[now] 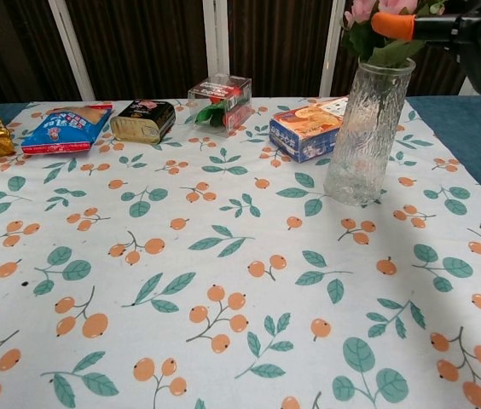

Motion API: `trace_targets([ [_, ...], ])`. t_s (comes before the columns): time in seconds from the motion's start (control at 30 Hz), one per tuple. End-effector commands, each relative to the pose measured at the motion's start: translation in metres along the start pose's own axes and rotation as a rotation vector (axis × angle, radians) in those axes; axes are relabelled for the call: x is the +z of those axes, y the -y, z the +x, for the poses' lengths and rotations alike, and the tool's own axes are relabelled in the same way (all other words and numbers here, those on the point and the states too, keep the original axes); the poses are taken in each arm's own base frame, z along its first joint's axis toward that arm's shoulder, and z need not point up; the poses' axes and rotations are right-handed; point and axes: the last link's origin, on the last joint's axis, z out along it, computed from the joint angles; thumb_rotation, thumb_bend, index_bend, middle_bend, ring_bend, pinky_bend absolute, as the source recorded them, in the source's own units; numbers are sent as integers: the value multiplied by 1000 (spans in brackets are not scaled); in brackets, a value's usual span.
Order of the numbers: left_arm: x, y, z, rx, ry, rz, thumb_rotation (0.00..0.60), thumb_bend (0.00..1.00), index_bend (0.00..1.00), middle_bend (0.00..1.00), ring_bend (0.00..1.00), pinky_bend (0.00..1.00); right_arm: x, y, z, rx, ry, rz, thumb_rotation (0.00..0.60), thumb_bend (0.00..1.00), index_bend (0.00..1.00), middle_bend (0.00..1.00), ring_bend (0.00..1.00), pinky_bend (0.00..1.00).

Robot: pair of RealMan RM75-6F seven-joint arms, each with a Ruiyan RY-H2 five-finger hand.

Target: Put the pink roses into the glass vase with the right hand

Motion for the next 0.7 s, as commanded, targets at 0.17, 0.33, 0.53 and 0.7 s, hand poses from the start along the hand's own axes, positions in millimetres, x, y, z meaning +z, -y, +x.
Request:
trace_targets([
  [0.17, -1, -1, 0, 4, -5, -3, 600, 0, 0, 0, 0, 0, -27, -11, 31, -161, 51, -41, 600, 284, 0, 0, 0, 0],
  [0.33, -2, -1, 0, 9, -8, -8, 600, 0, 0, 0, 0, 0, -47, -22, 62, -335, 78, -64, 600, 285, 0, 0, 0, 0],
  [0.53, -3, -2, -1, 12, -12, -11, 600, 0, 0, 0, 0, 0, -68, -31, 104, -503, 90, -87, 600, 285, 0, 0, 0, 0],
  [0.7, -2, -3, -1, 21, -15, -13, 600, 0, 0, 0, 0, 0, -88, -37, 134, -683, 109, -81, 600, 285, 0, 0, 0, 0],
])
